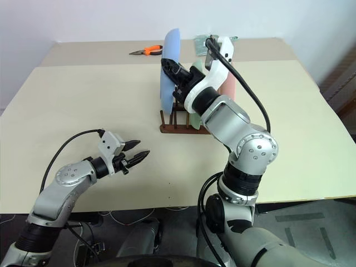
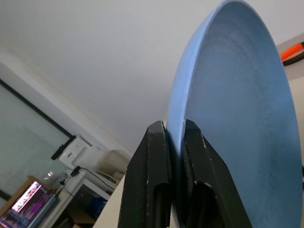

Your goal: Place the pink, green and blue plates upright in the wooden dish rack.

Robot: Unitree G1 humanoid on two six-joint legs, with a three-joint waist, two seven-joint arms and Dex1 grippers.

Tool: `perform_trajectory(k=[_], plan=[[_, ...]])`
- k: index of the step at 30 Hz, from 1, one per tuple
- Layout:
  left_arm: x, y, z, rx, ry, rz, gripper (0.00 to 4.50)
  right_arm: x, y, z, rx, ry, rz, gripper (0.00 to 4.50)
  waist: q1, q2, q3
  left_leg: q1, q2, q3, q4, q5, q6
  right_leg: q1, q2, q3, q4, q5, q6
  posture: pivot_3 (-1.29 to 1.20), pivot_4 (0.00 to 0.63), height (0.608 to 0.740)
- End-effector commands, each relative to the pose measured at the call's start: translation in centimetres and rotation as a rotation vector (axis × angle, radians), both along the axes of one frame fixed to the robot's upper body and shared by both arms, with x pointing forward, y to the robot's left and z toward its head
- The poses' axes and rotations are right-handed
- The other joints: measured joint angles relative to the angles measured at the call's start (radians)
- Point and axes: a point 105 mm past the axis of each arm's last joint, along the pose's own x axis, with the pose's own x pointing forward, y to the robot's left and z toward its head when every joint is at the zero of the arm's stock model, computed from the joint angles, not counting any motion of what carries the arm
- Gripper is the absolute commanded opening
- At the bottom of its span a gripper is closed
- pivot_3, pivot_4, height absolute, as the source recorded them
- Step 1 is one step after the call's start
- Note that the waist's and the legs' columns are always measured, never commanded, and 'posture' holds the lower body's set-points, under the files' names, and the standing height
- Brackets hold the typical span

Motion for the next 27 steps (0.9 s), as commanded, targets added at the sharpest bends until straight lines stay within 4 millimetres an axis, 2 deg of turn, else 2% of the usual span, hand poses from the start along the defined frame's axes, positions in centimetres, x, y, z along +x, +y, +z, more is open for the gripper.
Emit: perform_trajectory(k=[1, 6, 9, 11, 13, 16, 18, 20, 23, 27], plan=[[-0.4, -0.8, 1.1, -0.008, -0.040, -0.034, 2.56, -0.2, 0.5, 0.9, -0.007, -0.023, 0.015, 0.00, 0.000, 0.000, 0.000, 0.000, 0.000, 0.000, 0.000, 0.000, 0.000, 0.000, 0.000, 0.000, 0.000, 0.000, 0.000, 0.00, 0.150, 0.740], [-0.9, -1.5, 1.4, -0.018, -0.031, -0.072, 2.56, 0.9, 0.6, -0.1, -0.047, 0.020, 0.016, 0.00, 0.000, 0.000, 0.000, 0.000, 0.000, 0.000, 0.000, 0.000, 0.000, 0.000, 0.000, 0.000, 0.000, 0.000, 0.000, 0.00, 0.150, 0.740], [-1.2, -2.0, 1.4, -0.023, -0.025, -0.094, 2.64, 1.6, 0.6, -0.2, -0.079, 0.016, 0.013, 1.07, 0.000, 0.000, 0.000, 0.000, 0.000, 0.000, 0.000, 0.000, 0.000, 0.000, 0.000, 0.000, 0.000, 0.000, 0.000, 0.00, 0.150, 0.740], [-1.3, -2.1, 1.5, -0.022, -0.025, -0.096, 2.64, 1.8, 0.5, 0.2, -0.123, -0.030, -0.004, 2.03, 0.000, 0.000, 0.000, 0.000, 0.000, 0.000, 0.000, 0.000, 0.000, 0.000, 0.000, 0.000, 0.000, 0.000, 0.000, 0.00, 0.150, 0.740], [-1.3, -2.2, 1.5, -0.019, -0.026, -0.097, 2.64, 1.7, 0.3, 1.6, -0.236, -0.174, -0.042, 2.97, 0.000, 0.001, 0.000, 0.000, 0.000, 0.000, 0.000, 0.000, 0.000, 0.000, 0.000, 0.000, 0.000, 0.000, 0.000, 0.00, 0.150, 0.740], [-1.1, -2.3, 1.7, -0.028, -0.039, -0.086, 2.64, 0.3, -0.6, 4.2, -0.442, -0.493, -0.101, 2.97, 0.006, 0.001, 0.001, -0.001, 0.000, 0.001, 0.001, 0.000, 0.000, 0.000, 0.000, 0.000, -0.001, 0.000, 0.000, 0.00, 0.150, 0.740], [-1.0, -2.3, 1.9, -0.034, -0.044, -0.078, 2.64, -0.4, -1.1, 4.9, -0.525, -0.628, -0.114, 2.97, 0.004, 0.000, 0.000, -0.001, 0.000, 0.001, 0.001, 0.000, 0.001, 0.001, 0.000, -0.001, -0.002, -0.001, 0.002, 0.00, 0.150, 0.740], [-0.7, -1.8, 1.9, -0.027, -0.060, -0.057, 2.64, -1.3, -3.9, 5.3, -0.586, -0.724, -0.110, 2.97, 0.004, 0.000, 0.000, -0.001, 0.000, 0.001, 0.001, -0.001, 0.001, 0.002, 0.000, -0.001, -0.002, -0.003, 0.005, 0.00, 0.150, 0.740], [0.2, -0.1, 2.2, -0.021, -0.090, 0.013, 2.64, -1.7, -9.4, 4.6, -0.692, -0.715, -0.151, 2.97, 0.013, -0.001, 0.000, -0.001, 0.000, 0.000, 0.002, -0.001, 0.002, 0.005, 0.000, -0.002, -0.005, -0.004, 0.006, 0.00, 0.150, 0.740], [1.6, 4.2, 2.8, -0.004, -0.138, 0.175, 2.64, -2.5, -17.8, 0.7, -0.859, -0.519, -0.216, 2.97, 0.026, -0.002, 0.000, 0.000, -0.001, 0.001, 0.003, -0.002, 0.003, 0.007, -0.002, -0.002, -0.006, -0.005, 0.003, 0.00, 0.150, 0.740]])
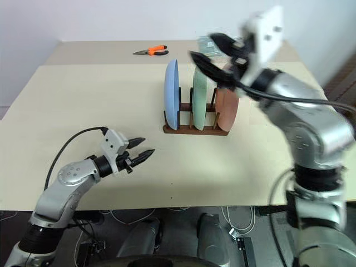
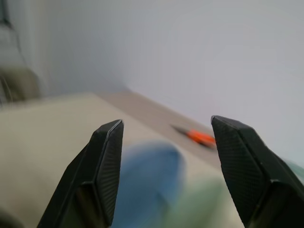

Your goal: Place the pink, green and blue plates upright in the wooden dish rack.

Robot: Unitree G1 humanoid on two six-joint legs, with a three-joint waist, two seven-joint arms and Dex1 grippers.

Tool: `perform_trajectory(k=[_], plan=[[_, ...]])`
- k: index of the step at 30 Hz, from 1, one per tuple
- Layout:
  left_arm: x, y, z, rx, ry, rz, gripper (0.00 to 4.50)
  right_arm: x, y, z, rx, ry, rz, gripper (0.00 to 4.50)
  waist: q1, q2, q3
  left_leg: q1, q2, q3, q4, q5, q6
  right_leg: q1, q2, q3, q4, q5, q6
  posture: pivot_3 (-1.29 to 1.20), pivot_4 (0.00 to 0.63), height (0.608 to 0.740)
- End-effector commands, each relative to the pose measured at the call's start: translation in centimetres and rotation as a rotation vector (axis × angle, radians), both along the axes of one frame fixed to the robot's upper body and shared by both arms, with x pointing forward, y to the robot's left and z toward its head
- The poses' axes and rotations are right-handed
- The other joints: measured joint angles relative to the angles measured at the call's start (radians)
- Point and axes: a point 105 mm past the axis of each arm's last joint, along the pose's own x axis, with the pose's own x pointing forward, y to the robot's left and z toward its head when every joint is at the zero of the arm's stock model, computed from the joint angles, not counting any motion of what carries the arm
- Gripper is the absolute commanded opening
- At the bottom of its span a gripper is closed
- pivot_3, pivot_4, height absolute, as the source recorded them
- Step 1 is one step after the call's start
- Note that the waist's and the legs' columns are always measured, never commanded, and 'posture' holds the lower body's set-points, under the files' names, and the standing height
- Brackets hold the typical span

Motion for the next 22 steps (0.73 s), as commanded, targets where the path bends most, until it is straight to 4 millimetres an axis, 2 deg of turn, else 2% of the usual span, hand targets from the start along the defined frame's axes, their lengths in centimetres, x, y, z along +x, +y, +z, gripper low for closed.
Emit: perform_trajectory(k=[1, 4, 6, 9, 16, 22], plan=[[1.0, 4.3, 1.5, 0.019, -0.084, 0.148, 2.64, -1.8, -5.6, -2.0, -0.051, 0.076, -0.077, 2.97, 0.008, 0.000, 0.000, 0.000, 0.000, 0.000, 0.000, 0.000, 0.000, 0.000, 0.000, 0.000, 0.000, 0.000, 0.000, 0.00, 0.150, 0.740], [1.0, 7.3, 1.1, 0.052, -0.082, 0.228, 2.64, -3.1, -8.1, -6.8, -0.106, 0.244, -0.109, 2.97, 0.005, 0.001, -0.001, 0.001, 0.001, 0.002, 0.000, -0.001, 0.001, 0.000, 0.000, 0.001, 0.001, 0.001, -0.001, 0.00, 0.150, 0.740], [0.8, 8.3, 0.7, 0.078, -0.078, 0.251, 2.64, -3.0, -9.4, -9.1, -0.133, 0.293, -0.150, 2.97, 0.002, 0.002, -0.001, 0.002, 0.001, 0.004, 0.000, -0.001, 0.001, 0.000, 0.000, 0.002, 0.001, 0.000, 0.000, 0.00, 0.150, 0.740], [0.4, 8.9, 0.5, 0.089, -0.076, 0.270, 2.64, -2.2, -10.8, -11.3, -0.141, 0.312, -0.216, 2.97, 0.000, 0.002, 0.000, 0.002, 0.001, 0.007, 0.002, -0.001, 0.001, 0.000, -0.002, 0.002, 0.001, 0.000, -0.001, 0.00, 0.150, 0.740], [-0.7, 8.8, -0.4, 0.077, -0.048, 0.278, 2.64, -0.5, -12.1, -13.3, -0.133, 0.306, -0.242, 2.97, 0.006, 0.002, 0.000, 0.001, 0.001, 0.007, 0.001, -0.001, 0.001, -0.001, -0.003, 0.002, 0.000, 0.001, -0.002, 0.00, 0.150, 0.740], [-1.2, 8.7, -0.8, 0.070, -0.041, 0.290, 2.64, 1.0, -11.4, -14.7, -0.156, 0.293, -0.229, 2.97, 0.009, 0.002, 0.000, 0.001, 0.001, 0.007, 0.002, -0.001, 0.001, 0.000, -0.002, 0.002, 0.000, 0.002, -0.003, 0.00, 0.150, 0.740]])
